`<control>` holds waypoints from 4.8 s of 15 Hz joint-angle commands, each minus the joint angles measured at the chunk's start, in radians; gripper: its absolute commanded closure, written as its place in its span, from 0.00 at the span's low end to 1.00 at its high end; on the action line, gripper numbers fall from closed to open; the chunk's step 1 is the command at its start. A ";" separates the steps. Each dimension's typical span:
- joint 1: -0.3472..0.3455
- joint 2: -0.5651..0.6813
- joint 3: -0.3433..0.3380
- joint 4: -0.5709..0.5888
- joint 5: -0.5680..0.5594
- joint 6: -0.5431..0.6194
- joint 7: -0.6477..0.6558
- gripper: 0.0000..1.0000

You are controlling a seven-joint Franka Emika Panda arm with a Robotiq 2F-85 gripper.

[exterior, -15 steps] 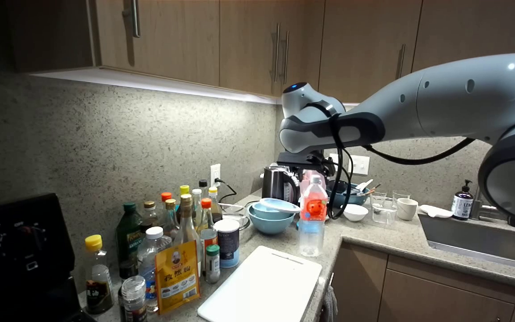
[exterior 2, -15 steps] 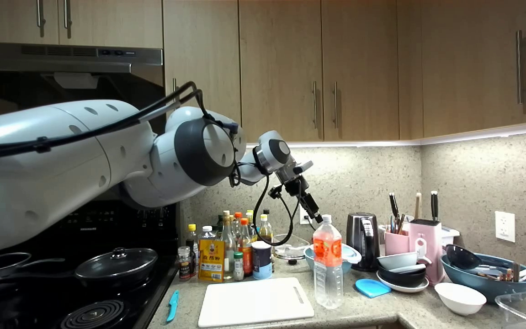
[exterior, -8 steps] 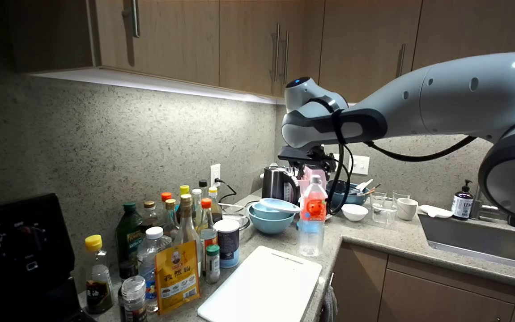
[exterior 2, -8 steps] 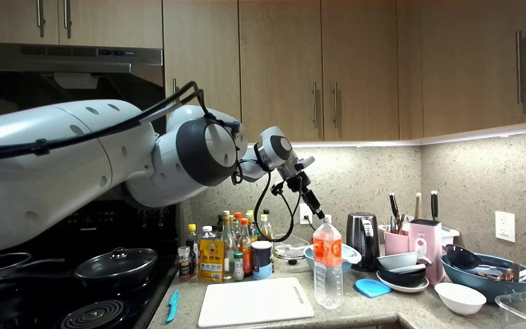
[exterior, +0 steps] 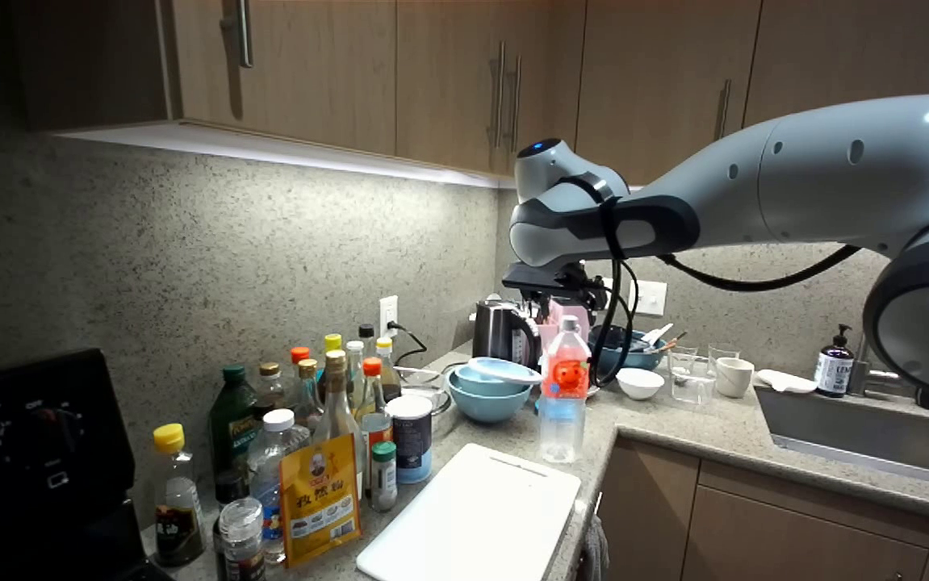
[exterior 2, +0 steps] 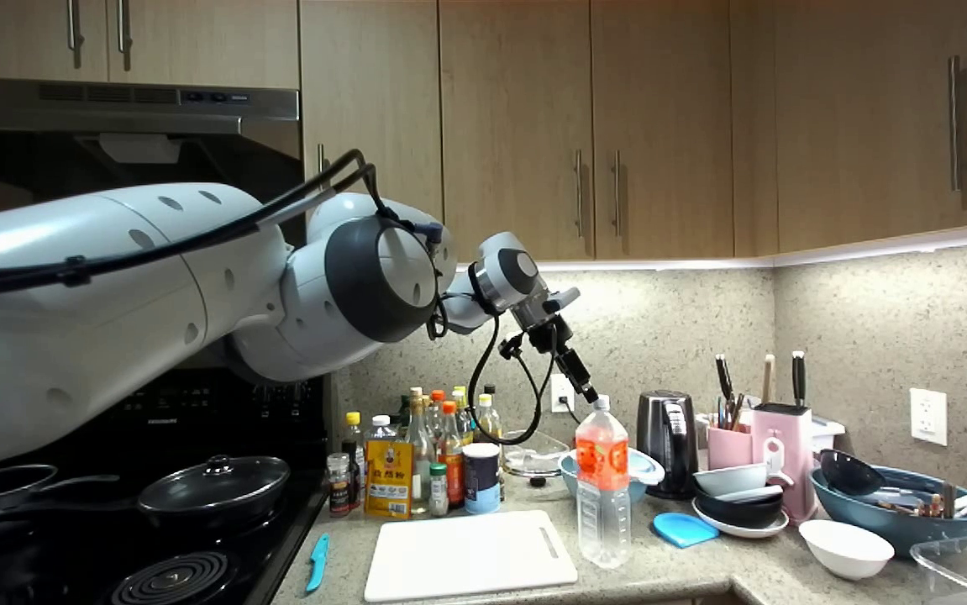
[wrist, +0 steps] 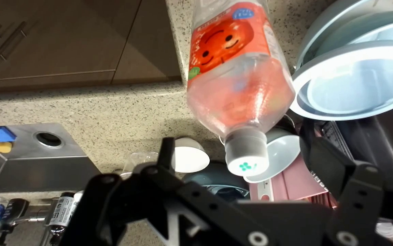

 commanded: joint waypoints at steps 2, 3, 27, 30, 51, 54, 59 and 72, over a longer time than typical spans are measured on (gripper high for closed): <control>0.000 0.000 0.000 0.000 0.000 0.000 0.000 0.00; 0.000 0.000 0.000 0.000 0.000 0.000 0.000 0.00; -0.003 0.002 0.003 0.002 0.004 0.010 0.005 0.15; -0.003 0.003 0.005 0.003 0.005 0.020 0.004 0.40; 0.007 0.003 0.009 0.000 -0.003 0.016 -0.002 0.27; 0.000 0.000 0.019 0.019 0.023 -0.024 0.041 0.15; -0.015 0.000 0.027 0.053 0.057 -0.039 0.120 0.00; -0.042 0.003 0.014 0.085 0.087 -0.015 0.272 0.00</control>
